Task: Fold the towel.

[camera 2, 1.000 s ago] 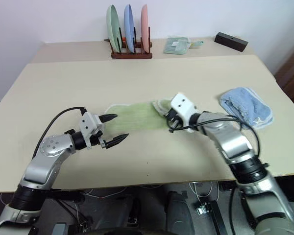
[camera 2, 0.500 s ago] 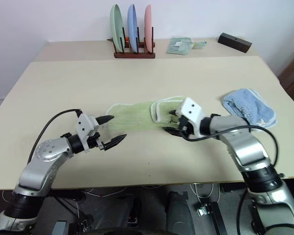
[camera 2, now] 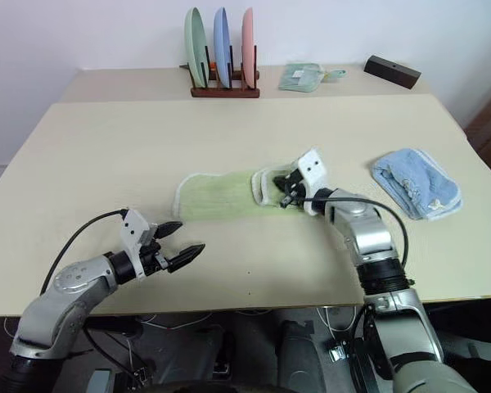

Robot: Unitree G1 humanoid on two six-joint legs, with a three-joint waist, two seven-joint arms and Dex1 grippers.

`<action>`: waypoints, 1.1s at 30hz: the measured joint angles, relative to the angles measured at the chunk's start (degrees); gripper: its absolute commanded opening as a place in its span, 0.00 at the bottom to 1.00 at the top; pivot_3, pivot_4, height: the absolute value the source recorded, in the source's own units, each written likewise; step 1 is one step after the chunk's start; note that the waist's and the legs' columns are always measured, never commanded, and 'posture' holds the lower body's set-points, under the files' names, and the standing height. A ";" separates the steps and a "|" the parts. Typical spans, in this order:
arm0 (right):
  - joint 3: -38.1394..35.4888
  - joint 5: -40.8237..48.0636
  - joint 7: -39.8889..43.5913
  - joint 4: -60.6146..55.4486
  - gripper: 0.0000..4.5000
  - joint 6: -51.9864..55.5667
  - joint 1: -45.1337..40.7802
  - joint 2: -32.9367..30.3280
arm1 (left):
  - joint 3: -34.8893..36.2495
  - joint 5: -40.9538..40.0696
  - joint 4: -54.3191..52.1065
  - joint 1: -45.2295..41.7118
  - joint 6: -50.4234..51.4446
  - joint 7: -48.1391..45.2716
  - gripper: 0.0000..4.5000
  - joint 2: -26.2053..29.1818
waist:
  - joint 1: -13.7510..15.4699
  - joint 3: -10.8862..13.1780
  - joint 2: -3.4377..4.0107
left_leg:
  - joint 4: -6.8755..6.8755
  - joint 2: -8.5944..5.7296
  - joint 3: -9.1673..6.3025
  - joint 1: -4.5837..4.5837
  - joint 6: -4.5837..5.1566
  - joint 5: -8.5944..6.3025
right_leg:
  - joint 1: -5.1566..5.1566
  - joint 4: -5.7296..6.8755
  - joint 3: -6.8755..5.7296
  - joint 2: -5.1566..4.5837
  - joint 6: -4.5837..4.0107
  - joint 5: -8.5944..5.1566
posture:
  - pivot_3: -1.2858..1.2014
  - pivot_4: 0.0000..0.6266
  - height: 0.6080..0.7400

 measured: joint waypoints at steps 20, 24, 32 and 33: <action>-4.16 2.85 9.49 -14.58 0.94 -1.82 1.34 -6.73 | 12.49 -20.30 -6.60 -0.95 21.27 26.16 1.00 -16.95 | 0.17 -0.01 -0.02 | 0.00 0.01 -0.12 0.06 0.21 -0.13 | 0.09 0.01 0.00 0.04 0.00 0.00 | 0.52 0.24 1.00; -3.08 2.53 10.23 -15.96 0.94 -2.07 1.38 -7.00 | 17.21 -27.14 -2.83 -7.56 26.88 36.93 1.00 -22.19 | 0.18 -0.03 -0.03 | 0.01 0.00 -0.12 0.07 -0.06 0.03 | 0.10 0.02 0.00 0.04 0.00 0.00 | 0.52 0.24 1.00; -1.04 -0.03 10.58 -15.75 0.94 -5.48 3.50 -7.02 | 21.28 -33.67 5.38 -16.37 28.09 46.38 1.00 -24.75 | 0.21 -0.04 -0.05 | 0.01 -0.02 -0.12 0.10 -0.15 0.08 | 0.14 0.03 0.00 0.05 0.00 0.00 | 0.52 0.24 1.00; -0.60 -0.14 10.86 -15.75 0.94 -5.60 3.87 -7.02 | 21.20 -34.00 6.55 -17.32 28.08 46.56 1.00 -24.60 | 0.22 -0.04 -0.05 | 0.01 -0.02 -0.12 0.10 -0.15 0.08 | 0.15 0.03 0.00 0.04 0.00 0.00 | 0.52 0.24 1.00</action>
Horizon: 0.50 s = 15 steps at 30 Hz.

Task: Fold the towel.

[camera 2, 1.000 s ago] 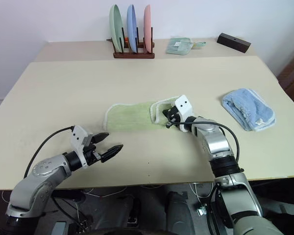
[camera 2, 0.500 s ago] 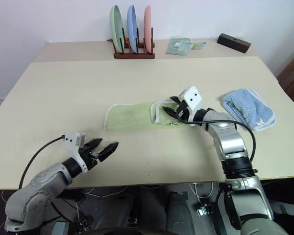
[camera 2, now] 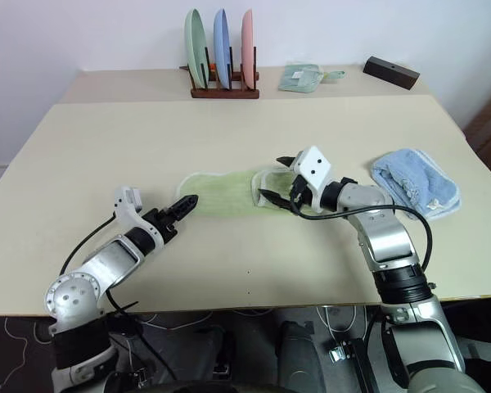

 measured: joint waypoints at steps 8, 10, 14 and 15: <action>0.27 -0.64 0.08 -0.52 0.95 -0.45 0.41 -0.08 | -0.13 -0.51 5.41 -2.16 -0.56 0.25 0.36 0.52 | 0.02 0.00 0.00 | 0.00 -0.01 0.00 -0.01 -0.01 0.00 | 0.00 -0.03 0.00 -0.01 0.00 0.00 | 0.52 0.24 1.00; 0.26 -0.98 0.08 -1.63 0.95 -0.49 1.61 -0.15 | -0.16 -1.12 5.73 -1.31 -0.53 0.10 0.12 0.58 | -0.05 0.01 -0.01 | 0.00 -0.01 0.00 -0.01 -0.01 0.00 | -0.01 -0.05 0.00 -0.01 0.00 0.00 | 0.52 0.24 1.00; 0.25 -1.02 -0.08 -3.15 0.95 0.03 4.01 -0.25 | 0.06 -2.97 4.94 1.26 -0.63 -1.81 0.01 2.77 | -0.13 0.01 -0.01 | 0.00 0.01 0.00 -0.01 -0.03 0.01 | -0.04 -0.04 0.02 0.00 -0.01 0.00 | 0.52 0.24 1.00; 0.25 -1.03 -0.22 -3.50 0.95 0.18 4.20 -0.27 | 0.05 -3.02 4.40 1.78 -0.84 -2.30 0.01 3.43 | -0.16 0.01 -0.01 | 0.00 0.01 0.00 -0.01 -0.03 0.01 | -0.04 -0.04 0.02 0.00 -0.01 0.00 | 0.52 0.24 1.00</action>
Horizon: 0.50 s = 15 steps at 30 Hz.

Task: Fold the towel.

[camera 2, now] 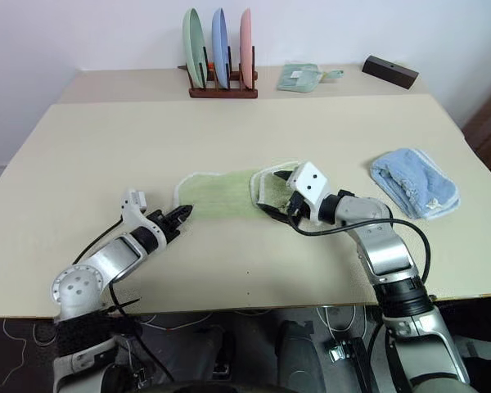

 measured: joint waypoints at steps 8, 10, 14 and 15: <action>-0.93 -0.66 -1.09 -0.88 0.95 0.38 1.11 -2.47 | 6.75 -1.04 -4.42 4.68 -7.82 -9.05 0.01 11.73 | -0.03 0.00 0.00 | -0.05 0.01 0.00 -0.02 -0.01 -0.01 | -0.05 -0.03 0.01 0.00 -0.03 -0.02 | 0.52 0.24 1.00; -1.77 -1.27 -1.67 0.19 0.95 -0.18 1.14 -2.95 | 9.78 -1.05 -4.42 5.60 -9.57 -11.68 0.01 15.78 | 0.01 0.00 0.00 | -0.05 0.01 0.00 -0.02 -0.01 -0.01 | -0.05 -0.03 0.00 -0.01 -0.09 -0.05 | 0.52 0.24 1.00; -1.73 -4.38 -4.28 5.17 0.95 -1.66 -1.05 -2.92 | 7.85 0.22 -6.55 4.79 -10.58 -18.03 0.01 22.71 | 0.44 0.01 -0.04 | -0.04 -0.09 -0.01 -0.02 0.01 -0.02 | 0.03 -0.06 -0.02 -0.09 -0.18 -0.10 | 0.52 0.24 1.00; -1.67 -5.04 -4.82 6.21 0.95 -2.22 -1.60 -2.87 | 5.58 1.18 -7.24 3.75 -10.60 -19.40 0.01 23.98 | 0.47 0.02 -0.04 | -0.04 -0.10 -0.01 -0.02 0.01 -0.02 | 0.04 -0.06 -0.01 -0.09 -0.16 -0.09 | 0.52 0.24 1.00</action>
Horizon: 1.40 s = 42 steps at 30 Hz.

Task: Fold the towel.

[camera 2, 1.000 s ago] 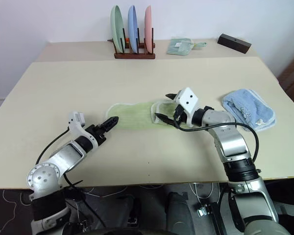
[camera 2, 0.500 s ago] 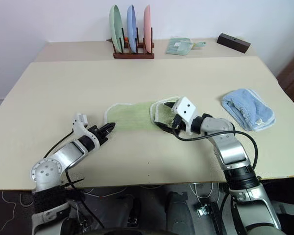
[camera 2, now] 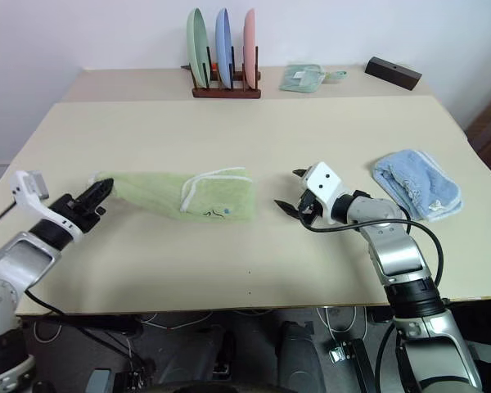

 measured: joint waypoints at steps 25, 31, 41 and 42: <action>1.27 -2.37 -3.28 0.19 0.95 -1.05 1.21 1.96 | -52.43 40.76 12.32 -22.99 -5.15 -21.66 0.43 -4.54 | -0.49 0.01 -0.01 | -0.07 0.09 0.06 -0.04 0.03 0.01 | -0.08 -0.05 0.00 0.11 0.18 0.08 | 0.52 0.24 1.00; 1.24 -2.74 -3.30 0.19 0.95 -0.95 0.50 1.84 | -44.94 36.12 6.20 -19.05 -1.24 -24.11 0.77 -3.04 | -0.82 0.01 0.00 | -0.08 0.14 0.05 -0.04 0.02 0.02 | -0.14 -0.02 0.02 0.12 0.17 0.07 | 0.52 0.24 1.00; -0.74 -1.61 -4.10 2.99 0.11 -0.27 -5.57 2.63 | -27.86 31.10 -2.37 -11.88 -1.46 -22.04 0.18 -0.60 | -0.37 0.02 -0.01 | -0.05 0.10 0.03 -0.05 0.01 0.02 | -0.09 -0.03 0.01 0.09 0.17 0.08 | 0.52 0.24 1.00; -0.86 -1.44 -4.14 3.00 0.00 -0.19 -6.29 3.11 | -27.23 31.29 -2.48 -11.96 -1.94 -21.29 0.06 -0.70 | -0.44 0.02 -0.01 | -0.06 0.10 0.03 -0.05 0.01 0.02 | -0.09 -0.03 0.01 0.10 0.16 0.08 | 0.52 0.24 1.00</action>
